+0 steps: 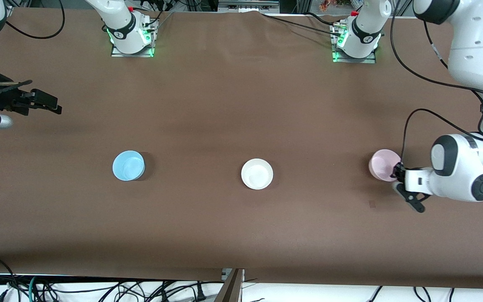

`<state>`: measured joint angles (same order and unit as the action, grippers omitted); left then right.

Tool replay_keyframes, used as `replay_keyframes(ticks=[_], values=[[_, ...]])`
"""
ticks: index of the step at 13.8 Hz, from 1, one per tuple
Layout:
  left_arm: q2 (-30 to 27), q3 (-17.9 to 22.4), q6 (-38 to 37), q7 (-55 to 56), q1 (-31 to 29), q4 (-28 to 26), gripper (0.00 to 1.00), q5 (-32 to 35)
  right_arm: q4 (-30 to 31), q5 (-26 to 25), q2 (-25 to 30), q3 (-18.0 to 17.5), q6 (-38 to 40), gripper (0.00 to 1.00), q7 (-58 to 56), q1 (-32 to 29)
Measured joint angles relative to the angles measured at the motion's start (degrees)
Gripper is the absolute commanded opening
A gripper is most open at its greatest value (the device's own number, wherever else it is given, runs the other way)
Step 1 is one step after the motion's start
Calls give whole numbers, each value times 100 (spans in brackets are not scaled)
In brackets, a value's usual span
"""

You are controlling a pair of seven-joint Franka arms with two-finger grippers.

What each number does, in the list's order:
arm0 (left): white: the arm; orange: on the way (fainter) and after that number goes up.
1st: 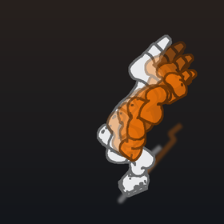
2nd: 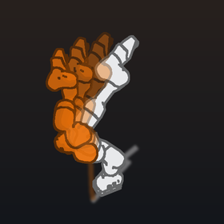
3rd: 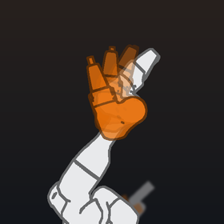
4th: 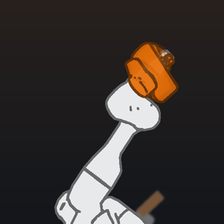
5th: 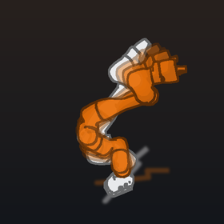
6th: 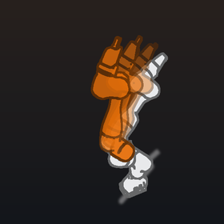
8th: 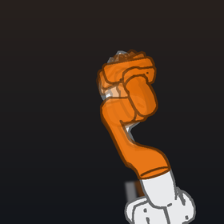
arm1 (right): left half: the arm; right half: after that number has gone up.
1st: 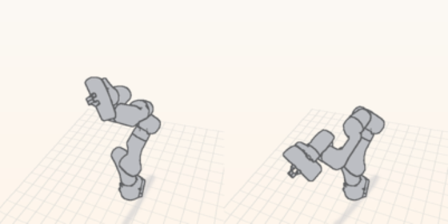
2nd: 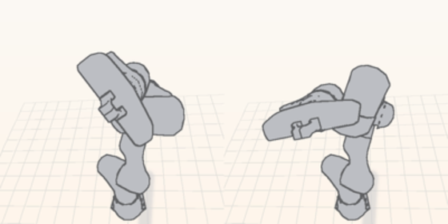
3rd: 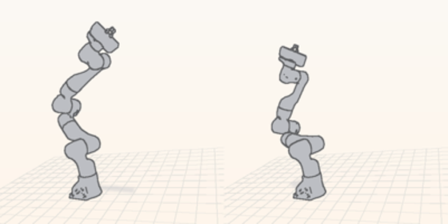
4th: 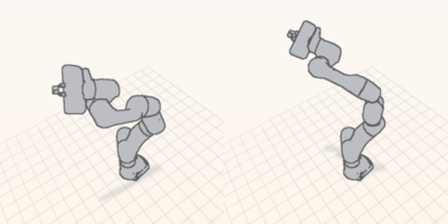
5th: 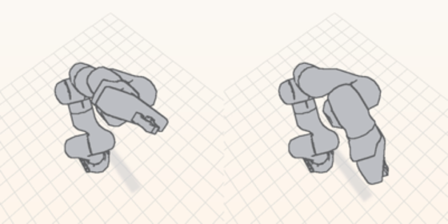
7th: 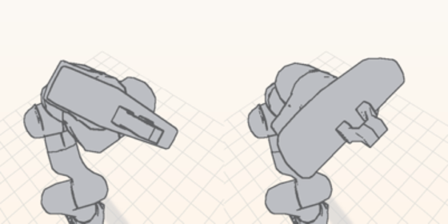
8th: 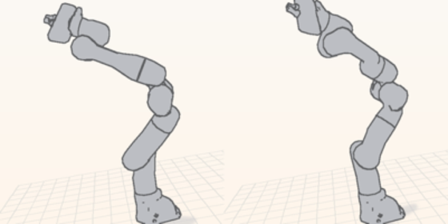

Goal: Stack pink and blue bowls on white bowl
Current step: 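Carry the pink bowl with the left gripper onto the white bowl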

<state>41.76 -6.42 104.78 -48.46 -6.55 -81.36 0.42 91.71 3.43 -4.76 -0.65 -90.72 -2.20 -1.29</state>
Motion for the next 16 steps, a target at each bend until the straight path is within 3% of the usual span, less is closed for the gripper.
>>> replay_keyframes(ticks=[3, 7, 12, 14, 16], values=[[-200, -53, -353, 887, 923, 319, 0, -86, -30, -20, 1, -4, 0, 100, -1, 2], [-153, -93, -325, 3420, 2087, 513, 0, -431, -32, -21, -12, 29, 24, 100, -2, -15], [201, -85, 1308, 5811, 2894, 638, 0, -863, -30, -21, -86, 60, 22, 100, -7, -26], [359, -61, 1911, 6083, 3045, 653, 0, -863, -23, 21, -226, 67, 20, 100, 54, -40], [438, -41, 2008, 6108, 3063, 657, 0, -863, -50, 75, -454, 66, -31, 100, 304, -42]])
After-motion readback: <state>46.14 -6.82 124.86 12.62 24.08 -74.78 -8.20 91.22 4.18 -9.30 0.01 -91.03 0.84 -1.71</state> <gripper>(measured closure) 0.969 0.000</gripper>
